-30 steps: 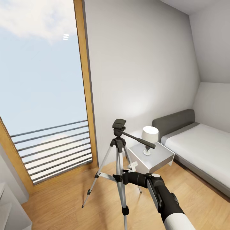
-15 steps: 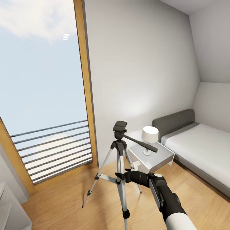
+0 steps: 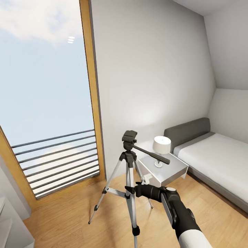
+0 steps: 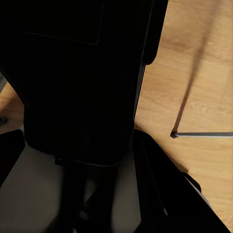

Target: Attach the digital camera to the camera tripod in the bedroom.

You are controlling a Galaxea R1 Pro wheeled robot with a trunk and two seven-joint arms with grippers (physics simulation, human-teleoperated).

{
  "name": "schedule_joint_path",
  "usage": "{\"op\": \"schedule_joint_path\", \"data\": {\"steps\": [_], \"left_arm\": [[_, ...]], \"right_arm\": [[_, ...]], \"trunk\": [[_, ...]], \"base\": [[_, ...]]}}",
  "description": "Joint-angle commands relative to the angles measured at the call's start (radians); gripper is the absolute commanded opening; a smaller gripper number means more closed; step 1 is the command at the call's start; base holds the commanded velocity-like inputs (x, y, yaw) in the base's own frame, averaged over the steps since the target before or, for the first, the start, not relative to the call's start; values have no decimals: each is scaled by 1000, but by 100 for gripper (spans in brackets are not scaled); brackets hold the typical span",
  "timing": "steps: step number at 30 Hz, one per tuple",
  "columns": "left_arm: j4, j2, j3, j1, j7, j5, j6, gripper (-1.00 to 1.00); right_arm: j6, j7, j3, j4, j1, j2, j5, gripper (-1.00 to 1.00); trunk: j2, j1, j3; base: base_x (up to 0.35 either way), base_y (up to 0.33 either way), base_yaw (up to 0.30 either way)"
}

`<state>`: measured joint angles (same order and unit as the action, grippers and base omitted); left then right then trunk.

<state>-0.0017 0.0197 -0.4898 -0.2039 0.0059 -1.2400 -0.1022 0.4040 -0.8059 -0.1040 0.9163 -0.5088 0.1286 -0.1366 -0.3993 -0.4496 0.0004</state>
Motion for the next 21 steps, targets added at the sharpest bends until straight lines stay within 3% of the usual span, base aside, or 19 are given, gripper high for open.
{"op": "schedule_joint_path", "data": {"steps": [1, 15, 21], "left_arm": [[0, 0, -9, 0, 2, -6, -2, -100], [0, 0, -9, 0, 2, -6, -2, -100], [0, 0, -9, 0, 2, -6, -2, -100]], "right_arm": [[4, -7, -6, 1, 0, 1, -10, 100], [1, 19, -1, -14, 0, 10, -8, 100], [-40, 48, 0, -62, 0, 15, -11, 100]], "trunk": [[-1, 0, 0], [-1, 0, 0], [-1, 0, 0]], "base": [[0, 0, 0], [0, 0, 0], [0, 0, 0]]}}
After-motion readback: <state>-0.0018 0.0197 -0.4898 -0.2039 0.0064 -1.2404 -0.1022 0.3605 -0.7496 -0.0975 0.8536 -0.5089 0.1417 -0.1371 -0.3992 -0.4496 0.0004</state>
